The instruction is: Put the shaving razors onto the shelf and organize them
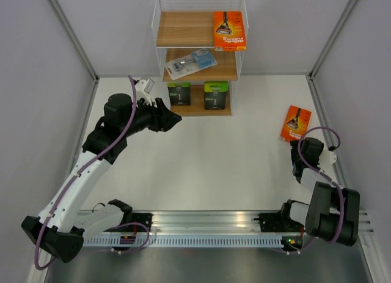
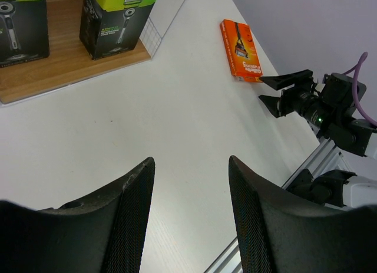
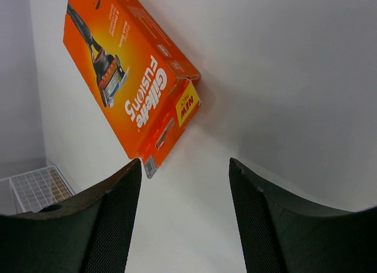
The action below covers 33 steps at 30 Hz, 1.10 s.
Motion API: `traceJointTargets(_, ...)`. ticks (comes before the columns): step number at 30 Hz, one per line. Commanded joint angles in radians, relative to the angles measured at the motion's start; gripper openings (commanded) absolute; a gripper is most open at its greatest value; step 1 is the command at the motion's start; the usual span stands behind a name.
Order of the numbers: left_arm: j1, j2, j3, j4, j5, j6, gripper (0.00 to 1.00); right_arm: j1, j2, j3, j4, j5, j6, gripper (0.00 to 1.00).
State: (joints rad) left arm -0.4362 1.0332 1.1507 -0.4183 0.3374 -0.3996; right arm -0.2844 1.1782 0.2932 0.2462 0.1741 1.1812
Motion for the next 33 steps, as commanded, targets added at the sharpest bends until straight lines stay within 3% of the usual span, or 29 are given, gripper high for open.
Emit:
traceJointTargets(1,-0.003,-0.016,-0.008,0.012,-0.024,0.001,0.6,-0.001,0.056,-0.014,0.168,0.036,0.035,0.67)
traceJointTargets(17,-0.002,-0.002,-0.019,0.0,-0.028,0.01,0.6,-0.001,0.284,-0.037,0.407,0.079,0.149,0.51)
traceJointTargets(21,-0.001,0.001,-0.016,-0.005,-0.035,0.016,0.6,0.001,0.342,-0.02,0.464,0.07,0.164,0.37)
traceJointTargets(23,-0.002,0.002,-0.013,-0.01,-0.04,0.018,0.6,-0.001,0.339,-0.016,0.456,0.071,0.161,0.2)
traceJointTargets(25,-0.001,0.002,-0.013,-0.01,-0.044,0.019,0.6,-0.001,0.292,-0.012,0.417,0.07,0.159,0.0)
traceJointTargets(33,-0.001,0.007,-0.019,-0.011,-0.04,0.022,0.6,-0.002,-0.055,0.185,-0.089,0.041,-0.191,0.0)
